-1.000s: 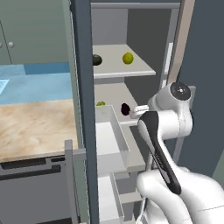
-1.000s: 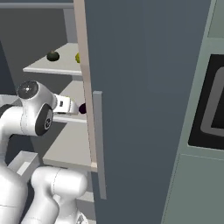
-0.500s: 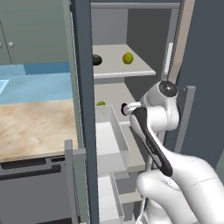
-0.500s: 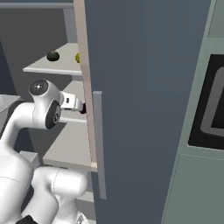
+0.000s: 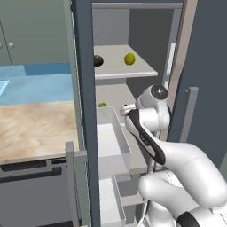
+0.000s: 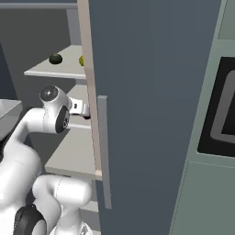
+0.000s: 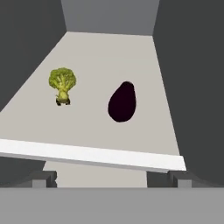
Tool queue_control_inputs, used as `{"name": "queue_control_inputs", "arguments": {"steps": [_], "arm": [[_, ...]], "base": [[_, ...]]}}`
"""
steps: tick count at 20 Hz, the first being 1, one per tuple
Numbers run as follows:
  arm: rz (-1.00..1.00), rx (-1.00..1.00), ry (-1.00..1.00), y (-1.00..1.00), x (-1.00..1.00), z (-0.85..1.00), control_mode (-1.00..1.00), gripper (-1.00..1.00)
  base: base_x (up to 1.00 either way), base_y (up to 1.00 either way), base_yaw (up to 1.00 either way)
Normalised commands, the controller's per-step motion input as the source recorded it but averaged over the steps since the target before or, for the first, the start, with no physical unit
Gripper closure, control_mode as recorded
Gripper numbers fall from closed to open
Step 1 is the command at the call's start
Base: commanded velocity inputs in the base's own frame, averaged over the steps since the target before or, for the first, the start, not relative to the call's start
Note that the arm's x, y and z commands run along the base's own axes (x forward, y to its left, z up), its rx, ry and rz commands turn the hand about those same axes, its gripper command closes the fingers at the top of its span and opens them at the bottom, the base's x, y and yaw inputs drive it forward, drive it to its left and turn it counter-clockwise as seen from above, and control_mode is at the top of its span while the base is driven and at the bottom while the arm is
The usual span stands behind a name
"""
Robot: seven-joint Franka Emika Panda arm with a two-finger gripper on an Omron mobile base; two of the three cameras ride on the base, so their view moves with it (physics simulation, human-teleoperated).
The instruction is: Take the broccoli and eggplant from the second highest rack and move them to the highest rack where the squash and pear are located, to maximize freezer space. Close the freezer door after rearranging.
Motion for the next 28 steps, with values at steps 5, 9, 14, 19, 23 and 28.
{"name": "queue_control_inputs", "arguments": {"steps": [5,9,14,19,23,28], "arm": [[0.0,0.0,0.0,0.0,0.48,-0.24,-1.0,-1.0],[0.0,0.0,0.01,0.0,0.51,-0.22,-1.0,-1.0],[0.0,0.0,0.05,0.0,0.5,-0.17,-1.0,-1.0],[0.0,0.0,0.06,0.0,0.45,-0.23,-1.0,-1.0],[0.0,0.0,0.03,0.0,0.43,-0.21,-1.0,-1.0],[0.0,0.0,0.0,0.0,0.42,-0.27,-1.0,-1.0]], "base": [[0.0,0.0,0.0],[0.0,0.0,0.0],[0.0,0.0,0.0],[0.0,0.0,0.0],[0.0,0.0,0.0],[0.0,0.0,0.0]]}}
